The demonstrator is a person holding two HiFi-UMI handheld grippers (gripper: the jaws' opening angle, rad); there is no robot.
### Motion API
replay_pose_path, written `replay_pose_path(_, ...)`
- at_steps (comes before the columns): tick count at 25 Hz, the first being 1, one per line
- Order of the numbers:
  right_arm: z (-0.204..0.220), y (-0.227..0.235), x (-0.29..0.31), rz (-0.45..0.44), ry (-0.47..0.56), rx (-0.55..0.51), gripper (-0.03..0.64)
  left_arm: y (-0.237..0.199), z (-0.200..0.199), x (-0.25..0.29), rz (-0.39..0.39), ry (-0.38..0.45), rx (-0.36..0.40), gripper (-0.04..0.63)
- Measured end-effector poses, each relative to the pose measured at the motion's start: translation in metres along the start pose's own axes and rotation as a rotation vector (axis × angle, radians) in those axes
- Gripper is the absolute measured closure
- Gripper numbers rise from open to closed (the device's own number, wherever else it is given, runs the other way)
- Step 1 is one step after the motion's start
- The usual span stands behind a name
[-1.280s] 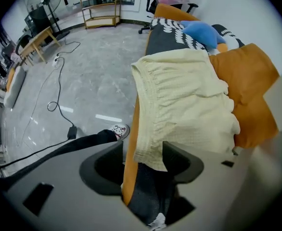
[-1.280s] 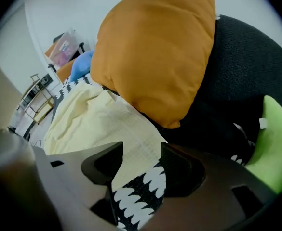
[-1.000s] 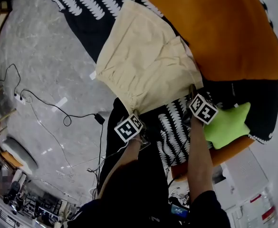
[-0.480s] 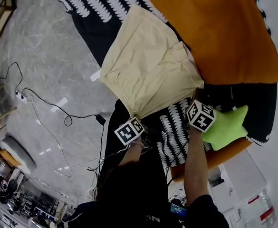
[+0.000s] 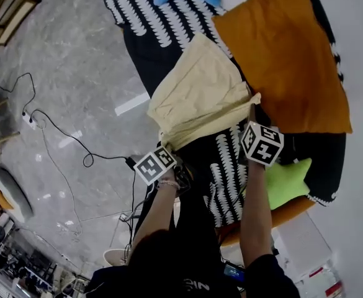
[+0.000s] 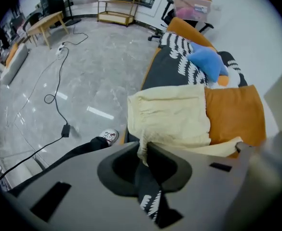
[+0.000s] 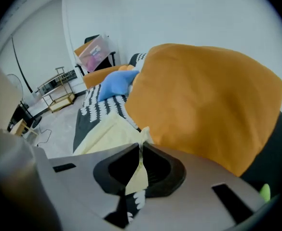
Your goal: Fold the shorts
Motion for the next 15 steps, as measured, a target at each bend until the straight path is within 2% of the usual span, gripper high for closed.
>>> replay_pose_path(3, -0.039, -0.036, 0.018, -0.059, 0.007, -0.028, 0.578, 0.000, -0.038, -0.002, 0.025, 0.010, -0.065, 0.548)
replay_pose_path(6, -0.072, -0.073, 0.036, -0.097, 0.003, -0.048, 0.578, -0.002, -0.077, -0.004, 0.020, 0.036, -0.068, 0.548)
replay_pose_path(8, -0.083, -0.093, 0.045, -0.105, 0.000, -0.041, 0.578, -0.008, -0.094, -0.002, 0.013, 0.039, -0.074, 0.548)
replay_pose_path(11, -0.097, -0.122, 0.079, -0.129, 0.007, -0.020, 0.578, -0.014, -0.114, 0.013, 0.015, 0.046, -0.148, 0.548)
replay_pose_path(13, -0.106, -0.140, 0.110, -0.145, 0.001, -0.060, 0.578, -0.016, -0.125, 0.030, 0.005, 0.050, -0.184, 0.548)
replay_pose_path(15, -0.108, -0.156, 0.139, -0.157, -0.028, -0.119, 0.578, -0.020, -0.133, 0.048, -0.030, 0.046, -0.161, 0.548)
Point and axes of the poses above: the fingertips, and each gripper's own axes: x forward along the fingers, y to its right, z out of its underside, the point moved 2 cm from there along -x, backward along the fingers, and after that the axes turned 2 degrees about x, right-handed, at the moved point
